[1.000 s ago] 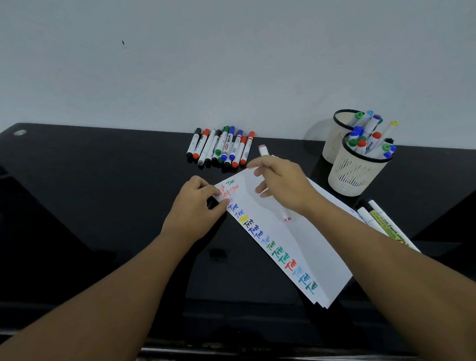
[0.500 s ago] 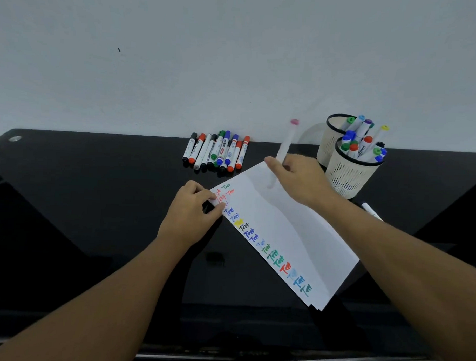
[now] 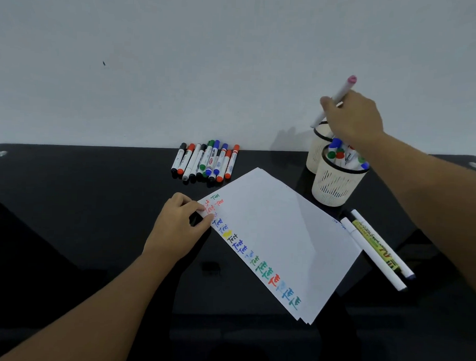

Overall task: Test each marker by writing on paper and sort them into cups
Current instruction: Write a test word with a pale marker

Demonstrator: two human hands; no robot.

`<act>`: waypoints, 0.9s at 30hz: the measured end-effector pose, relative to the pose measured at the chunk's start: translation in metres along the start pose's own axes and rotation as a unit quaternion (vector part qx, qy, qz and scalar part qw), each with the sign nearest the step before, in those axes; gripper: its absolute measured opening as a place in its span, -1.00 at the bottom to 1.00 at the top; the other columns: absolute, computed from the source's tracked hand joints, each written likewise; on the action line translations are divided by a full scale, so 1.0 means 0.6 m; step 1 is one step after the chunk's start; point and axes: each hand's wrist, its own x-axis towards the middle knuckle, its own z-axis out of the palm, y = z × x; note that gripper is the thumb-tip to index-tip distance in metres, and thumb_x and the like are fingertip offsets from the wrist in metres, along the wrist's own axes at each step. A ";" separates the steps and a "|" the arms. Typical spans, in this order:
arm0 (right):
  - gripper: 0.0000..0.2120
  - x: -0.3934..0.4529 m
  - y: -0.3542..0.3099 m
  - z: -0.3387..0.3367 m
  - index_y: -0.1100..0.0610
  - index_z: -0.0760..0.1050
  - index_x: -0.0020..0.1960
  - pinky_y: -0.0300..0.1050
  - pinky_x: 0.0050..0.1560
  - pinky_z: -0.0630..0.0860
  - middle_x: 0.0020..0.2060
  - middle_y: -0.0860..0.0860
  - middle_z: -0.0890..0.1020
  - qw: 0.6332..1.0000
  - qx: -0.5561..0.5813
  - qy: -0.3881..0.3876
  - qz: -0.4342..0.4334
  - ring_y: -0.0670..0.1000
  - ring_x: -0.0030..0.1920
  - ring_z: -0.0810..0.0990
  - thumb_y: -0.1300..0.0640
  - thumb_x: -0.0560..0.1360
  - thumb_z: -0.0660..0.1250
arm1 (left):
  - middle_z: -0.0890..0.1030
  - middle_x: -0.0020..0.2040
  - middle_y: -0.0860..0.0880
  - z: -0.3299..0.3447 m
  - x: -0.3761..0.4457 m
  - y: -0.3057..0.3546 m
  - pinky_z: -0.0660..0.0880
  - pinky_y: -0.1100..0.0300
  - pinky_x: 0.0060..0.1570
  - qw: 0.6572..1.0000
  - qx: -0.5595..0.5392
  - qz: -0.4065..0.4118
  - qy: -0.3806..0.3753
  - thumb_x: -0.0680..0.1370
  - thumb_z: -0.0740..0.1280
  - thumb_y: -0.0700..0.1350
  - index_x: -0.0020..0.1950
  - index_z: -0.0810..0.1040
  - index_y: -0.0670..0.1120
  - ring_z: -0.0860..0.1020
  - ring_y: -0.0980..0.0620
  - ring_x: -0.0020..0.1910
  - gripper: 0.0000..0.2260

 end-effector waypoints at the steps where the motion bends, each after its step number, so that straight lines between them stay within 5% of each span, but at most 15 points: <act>1: -0.59 0.009 0.006 0.001 0.09 0.50 -0.03 0.14 0.08 0.56 -0.26 -0.01 0.56 1.000 -0.030 0.002 0.007 0.13 -0.14 0.61 -0.23 0.61 0.11 | 0.46 0.00 0.08 0.000 0.001 0.000 0.49 0.17 -0.03 1.000 -0.001 -0.001 0.001 0.52 0.49 0.06 0.13 0.70 -0.08 0.50 0.08 -0.01 -0.72; 9: -0.53 0.046 0.041 0.020 0.17 0.55 -0.13 0.17 0.13 0.49 -0.25 0.09 0.57 0.990 -0.129 -0.035 0.043 0.21 -0.04 0.61 -0.24 0.56 0.20 | 0.47 0.01 0.07 -0.001 0.001 0.000 0.55 0.12 -0.02 1.000 0.009 -0.002 -0.002 0.52 0.48 0.08 0.16 0.69 -0.09 0.50 0.08 0.01 -0.69; 14: -0.46 0.037 0.029 0.013 0.00 0.56 0.31 0.20 0.30 0.35 0.21 0.11 0.61 0.990 -0.132 -0.036 0.024 0.23 0.33 0.47 -0.35 0.52 0.33 | 0.48 0.00 0.06 -0.004 0.001 0.004 0.54 0.12 -0.02 1.000 0.007 0.002 0.000 0.52 0.48 0.06 0.15 0.70 -0.10 0.51 0.07 0.00 -0.70; 22: -0.66 -0.007 -0.022 0.015 -0.01 0.54 0.26 0.14 0.21 0.32 0.09 0.08 0.63 0.979 -0.148 0.059 -0.123 0.20 0.20 0.54 -0.20 0.61 0.28 | 0.47 0.00 0.06 -0.004 0.000 0.003 0.50 0.19 -0.05 1.000 0.010 0.000 -0.001 0.52 0.49 0.05 0.15 0.70 -0.10 0.50 0.07 -0.02 -0.71; 27: -0.76 -0.068 -0.078 0.061 -0.04 0.56 0.18 0.10 0.12 0.34 -0.01 0.04 0.59 0.962 -0.152 0.016 -0.227 0.18 0.10 0.55 -0.13 0.65 0.22 | 0.47 0.01 0.06 -0.004 0.001 0.004 0.47 0.22 -0.05 1.000 0.011 -0.004 -0.003 0.52 0.49 0.05 0.15 0.69 -0.09 0.49 0.08 -0.01 -0.71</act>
